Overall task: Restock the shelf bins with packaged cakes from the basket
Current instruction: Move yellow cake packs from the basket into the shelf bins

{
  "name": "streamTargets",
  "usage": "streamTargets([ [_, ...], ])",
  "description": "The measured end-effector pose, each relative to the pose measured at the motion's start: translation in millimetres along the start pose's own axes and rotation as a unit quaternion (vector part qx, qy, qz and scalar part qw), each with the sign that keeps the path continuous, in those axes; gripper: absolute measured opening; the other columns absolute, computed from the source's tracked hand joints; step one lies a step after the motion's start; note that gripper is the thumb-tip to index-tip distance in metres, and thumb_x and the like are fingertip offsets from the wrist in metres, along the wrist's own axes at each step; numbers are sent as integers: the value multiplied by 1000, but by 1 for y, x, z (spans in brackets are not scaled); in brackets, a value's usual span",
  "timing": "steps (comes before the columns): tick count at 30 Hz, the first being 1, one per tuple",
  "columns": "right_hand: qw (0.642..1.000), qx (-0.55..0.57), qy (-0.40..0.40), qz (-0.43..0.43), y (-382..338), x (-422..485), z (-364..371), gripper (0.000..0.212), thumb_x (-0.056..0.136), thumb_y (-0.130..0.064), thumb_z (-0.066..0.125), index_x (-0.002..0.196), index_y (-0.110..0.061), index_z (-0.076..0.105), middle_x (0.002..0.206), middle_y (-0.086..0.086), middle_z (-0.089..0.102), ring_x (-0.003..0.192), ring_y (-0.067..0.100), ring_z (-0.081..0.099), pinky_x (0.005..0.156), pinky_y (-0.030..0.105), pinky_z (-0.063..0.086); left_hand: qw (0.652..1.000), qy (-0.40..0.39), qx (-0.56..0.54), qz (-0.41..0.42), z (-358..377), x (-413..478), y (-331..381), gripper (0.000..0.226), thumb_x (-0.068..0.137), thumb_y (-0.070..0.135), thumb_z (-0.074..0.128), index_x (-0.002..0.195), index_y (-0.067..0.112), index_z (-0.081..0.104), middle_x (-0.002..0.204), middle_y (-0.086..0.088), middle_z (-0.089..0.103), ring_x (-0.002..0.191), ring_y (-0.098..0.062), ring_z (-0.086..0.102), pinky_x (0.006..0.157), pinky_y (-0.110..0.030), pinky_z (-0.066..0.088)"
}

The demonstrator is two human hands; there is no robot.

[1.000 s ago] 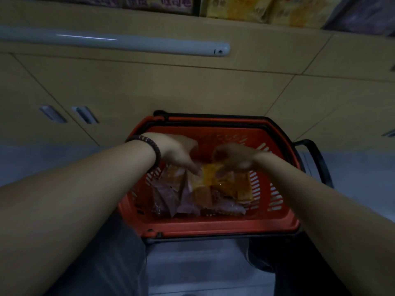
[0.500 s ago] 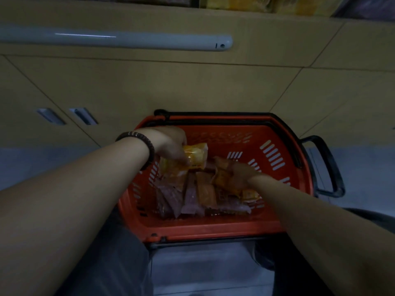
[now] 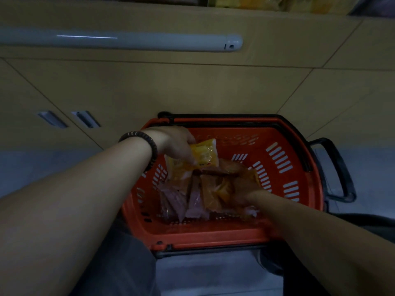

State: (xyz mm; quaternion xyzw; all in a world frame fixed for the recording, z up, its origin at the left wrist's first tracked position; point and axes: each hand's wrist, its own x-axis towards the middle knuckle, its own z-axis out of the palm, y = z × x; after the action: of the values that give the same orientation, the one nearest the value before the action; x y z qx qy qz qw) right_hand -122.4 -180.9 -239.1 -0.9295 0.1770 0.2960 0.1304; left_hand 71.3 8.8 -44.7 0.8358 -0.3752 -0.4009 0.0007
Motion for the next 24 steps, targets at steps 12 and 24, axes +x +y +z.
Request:
streamTargets([
  [12,940,328,70,-66,-46,-77,-145,42,69,-41,97,101,-29,72,85,-20,73,74,-13,66,69,15,51,968,67,-235,-61,-2,-13,-21,33,84,31,91,105,18,69,101,-6,77,84,-20,76,68,-38,67],
  [24,679,725,87,-76,-51,-121,-190,65,62,-31,84,118,1,74,115,28,74,97,40,70,80,46,54,749,142,-644,57,-7,-52,3,53,92,20,80,139,11,58,119,-17,78,102,-38,79,73,-43,66],
])
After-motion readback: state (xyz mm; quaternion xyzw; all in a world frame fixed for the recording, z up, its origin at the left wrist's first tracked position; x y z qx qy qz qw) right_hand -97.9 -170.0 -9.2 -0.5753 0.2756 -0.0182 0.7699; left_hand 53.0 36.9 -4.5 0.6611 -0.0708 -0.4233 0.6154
